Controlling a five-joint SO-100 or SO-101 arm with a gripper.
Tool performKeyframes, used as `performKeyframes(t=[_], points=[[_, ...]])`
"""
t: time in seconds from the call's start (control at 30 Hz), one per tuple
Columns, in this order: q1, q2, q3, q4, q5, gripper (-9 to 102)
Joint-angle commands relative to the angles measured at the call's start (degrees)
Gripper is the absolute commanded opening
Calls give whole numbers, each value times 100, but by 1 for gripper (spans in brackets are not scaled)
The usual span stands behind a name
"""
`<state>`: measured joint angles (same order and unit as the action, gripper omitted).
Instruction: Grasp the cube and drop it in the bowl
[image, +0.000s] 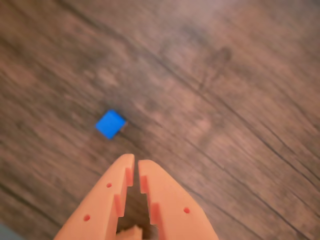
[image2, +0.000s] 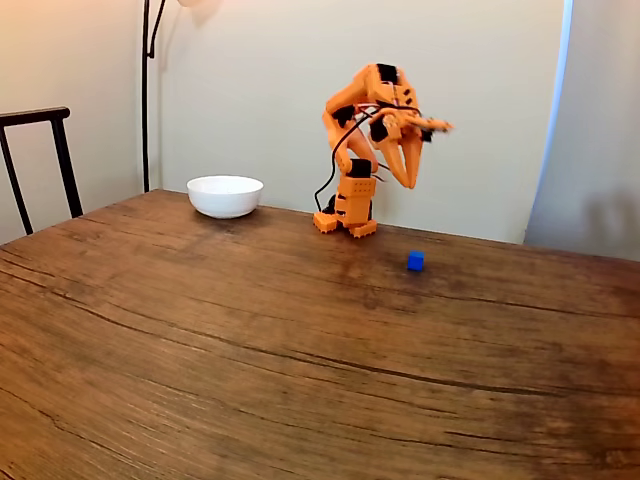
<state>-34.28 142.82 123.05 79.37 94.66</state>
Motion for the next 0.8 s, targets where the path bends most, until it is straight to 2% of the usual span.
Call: performKeyframes(t=[0.0,0.3,0.77], points=[[-185,-527,-589,202,26,0],[-633,-1696,-1116,650,97,0],[-853,-3094,-1125,642,932,0]])
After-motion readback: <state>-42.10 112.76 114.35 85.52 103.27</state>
